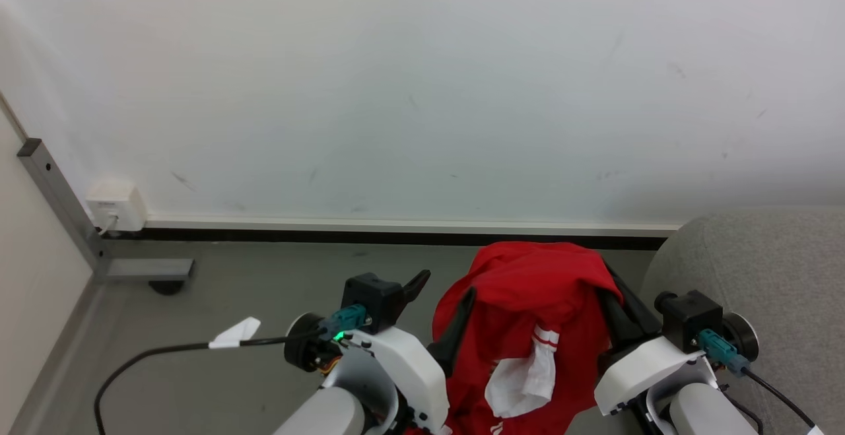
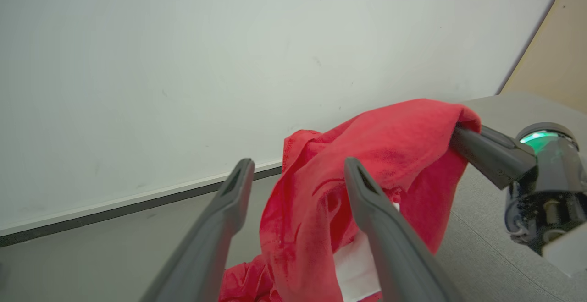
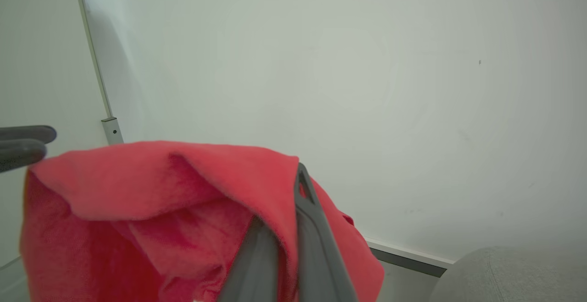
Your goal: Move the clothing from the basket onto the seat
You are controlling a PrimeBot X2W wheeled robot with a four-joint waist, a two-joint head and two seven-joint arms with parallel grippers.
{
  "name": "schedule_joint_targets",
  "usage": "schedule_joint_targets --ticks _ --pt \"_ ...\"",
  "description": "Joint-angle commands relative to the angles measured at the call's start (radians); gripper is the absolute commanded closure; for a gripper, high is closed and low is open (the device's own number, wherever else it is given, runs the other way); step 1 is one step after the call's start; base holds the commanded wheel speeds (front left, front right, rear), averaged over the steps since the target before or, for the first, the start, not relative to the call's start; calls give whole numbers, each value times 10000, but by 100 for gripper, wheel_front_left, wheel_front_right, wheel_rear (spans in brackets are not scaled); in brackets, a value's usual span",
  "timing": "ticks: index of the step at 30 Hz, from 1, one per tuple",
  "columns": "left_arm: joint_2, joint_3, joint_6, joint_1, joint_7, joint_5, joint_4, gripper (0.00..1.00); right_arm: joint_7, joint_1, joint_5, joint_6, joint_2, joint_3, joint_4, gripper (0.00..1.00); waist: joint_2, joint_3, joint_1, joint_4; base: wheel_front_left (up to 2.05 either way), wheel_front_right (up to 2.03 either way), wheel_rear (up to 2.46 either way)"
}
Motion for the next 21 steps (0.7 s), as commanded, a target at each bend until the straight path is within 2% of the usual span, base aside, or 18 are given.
schedule_joint_targets --ticks 1,9,21 --pt "86 20 34 94 -50 -81 -12 0 -2 -17 -113 -21 -18 -81 -58 100 0 25 0 -59 0 0 0" --pt "98 22 97 125 -171 -133 -84 0 -1 -146 -558 -21 -23 -473 -88 100 0 185 0 -673 0 0 0" --pt "-70 -121 74 109 -473 -190 -89 0 -2 -300 -1568 -21 -20 -1719 -312 100 0 614 0 -2244 0 0 0"
